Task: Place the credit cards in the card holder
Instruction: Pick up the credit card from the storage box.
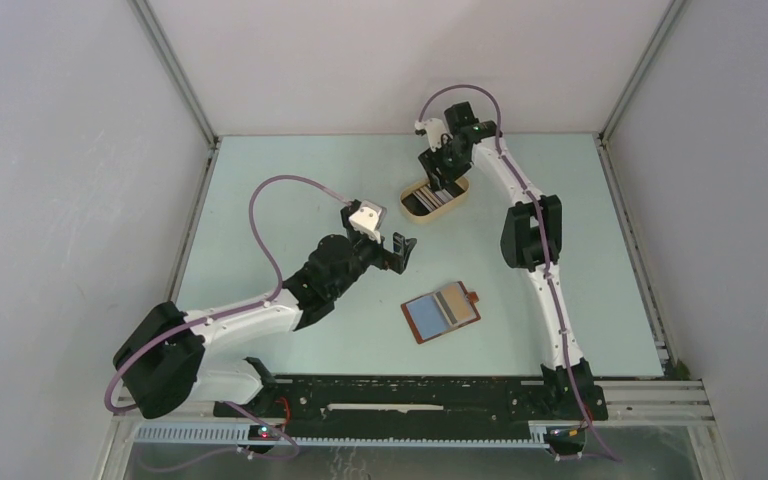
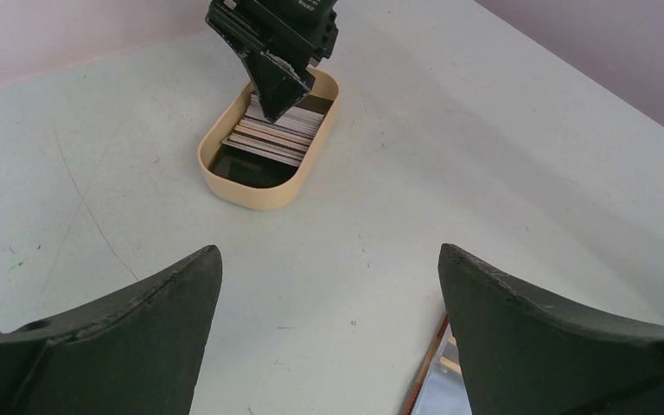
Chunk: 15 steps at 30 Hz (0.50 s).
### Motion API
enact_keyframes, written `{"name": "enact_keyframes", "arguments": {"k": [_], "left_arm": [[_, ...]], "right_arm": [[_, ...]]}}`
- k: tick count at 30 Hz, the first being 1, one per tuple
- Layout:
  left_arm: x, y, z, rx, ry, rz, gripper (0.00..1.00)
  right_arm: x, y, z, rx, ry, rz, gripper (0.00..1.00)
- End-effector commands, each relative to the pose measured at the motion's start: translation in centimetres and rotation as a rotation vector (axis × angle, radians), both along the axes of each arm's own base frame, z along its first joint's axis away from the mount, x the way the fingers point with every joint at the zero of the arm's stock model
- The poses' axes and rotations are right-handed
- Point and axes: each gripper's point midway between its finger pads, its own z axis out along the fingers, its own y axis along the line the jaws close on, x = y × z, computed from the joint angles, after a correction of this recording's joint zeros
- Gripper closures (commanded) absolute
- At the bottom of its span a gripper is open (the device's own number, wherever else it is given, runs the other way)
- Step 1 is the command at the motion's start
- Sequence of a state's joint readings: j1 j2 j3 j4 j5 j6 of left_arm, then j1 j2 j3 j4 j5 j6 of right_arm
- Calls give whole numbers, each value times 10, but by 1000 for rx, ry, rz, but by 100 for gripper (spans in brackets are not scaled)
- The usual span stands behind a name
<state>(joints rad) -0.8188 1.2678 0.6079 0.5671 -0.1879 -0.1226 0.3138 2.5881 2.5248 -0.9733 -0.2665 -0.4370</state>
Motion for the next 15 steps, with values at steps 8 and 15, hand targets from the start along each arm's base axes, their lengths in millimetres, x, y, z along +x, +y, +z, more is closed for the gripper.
{"name": "enact_keyframes", "arguments": {"k": [8, 15], "left_arm": [[0, 6, 12, -42, -45, 23, 0], [0, 6, 13, -44, -47, 23, 0]], "right_arm": [[9, -10, -3, -14, -6, -44, 37], [5, -8, -4, -11, 6, -34, 45]]}}
